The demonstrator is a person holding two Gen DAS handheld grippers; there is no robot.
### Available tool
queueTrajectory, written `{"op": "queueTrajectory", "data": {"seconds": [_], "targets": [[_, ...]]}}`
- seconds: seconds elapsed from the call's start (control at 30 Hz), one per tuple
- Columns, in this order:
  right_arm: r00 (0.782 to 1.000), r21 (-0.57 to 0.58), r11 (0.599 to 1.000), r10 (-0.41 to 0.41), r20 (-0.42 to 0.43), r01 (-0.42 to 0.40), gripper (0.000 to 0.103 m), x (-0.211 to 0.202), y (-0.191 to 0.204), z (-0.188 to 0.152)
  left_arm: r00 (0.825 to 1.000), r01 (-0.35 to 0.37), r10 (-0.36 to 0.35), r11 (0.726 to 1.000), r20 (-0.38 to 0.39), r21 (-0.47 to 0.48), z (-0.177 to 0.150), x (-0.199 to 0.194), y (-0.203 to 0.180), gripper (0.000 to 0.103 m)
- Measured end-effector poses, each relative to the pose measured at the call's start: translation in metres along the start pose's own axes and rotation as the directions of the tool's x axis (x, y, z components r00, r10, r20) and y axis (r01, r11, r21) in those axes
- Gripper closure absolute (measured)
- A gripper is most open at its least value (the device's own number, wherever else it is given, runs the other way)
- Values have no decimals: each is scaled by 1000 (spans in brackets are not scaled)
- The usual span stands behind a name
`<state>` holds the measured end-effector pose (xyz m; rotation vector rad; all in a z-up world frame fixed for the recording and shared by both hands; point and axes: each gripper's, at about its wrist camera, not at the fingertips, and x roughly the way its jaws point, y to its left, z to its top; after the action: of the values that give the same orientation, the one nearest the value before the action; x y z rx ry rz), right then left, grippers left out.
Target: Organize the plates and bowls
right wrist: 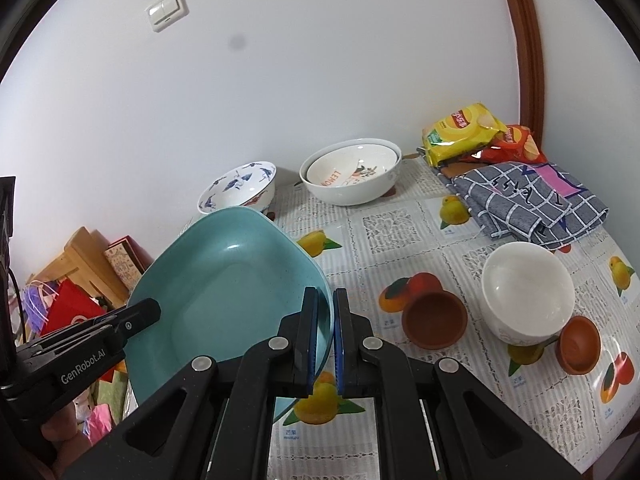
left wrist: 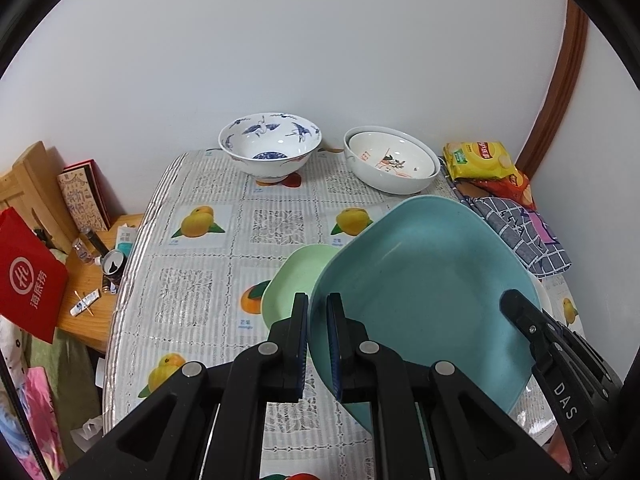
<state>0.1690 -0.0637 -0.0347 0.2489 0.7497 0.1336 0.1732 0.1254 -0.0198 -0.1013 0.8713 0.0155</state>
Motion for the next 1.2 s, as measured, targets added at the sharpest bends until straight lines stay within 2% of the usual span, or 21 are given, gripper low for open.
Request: {"op": "queueTrajectory", "data": {"seconds": [0.7,1.2], "targets": [[998,-52,999,4,-63,-8,96,48,29,-8,998,-27,23,998,-55,-61,-4,39,39,94],[992,-82,997,-6,-123,-4,96,95,30,-11,992,-37,25,995,-120,-96,-4,84,49,94]]}}
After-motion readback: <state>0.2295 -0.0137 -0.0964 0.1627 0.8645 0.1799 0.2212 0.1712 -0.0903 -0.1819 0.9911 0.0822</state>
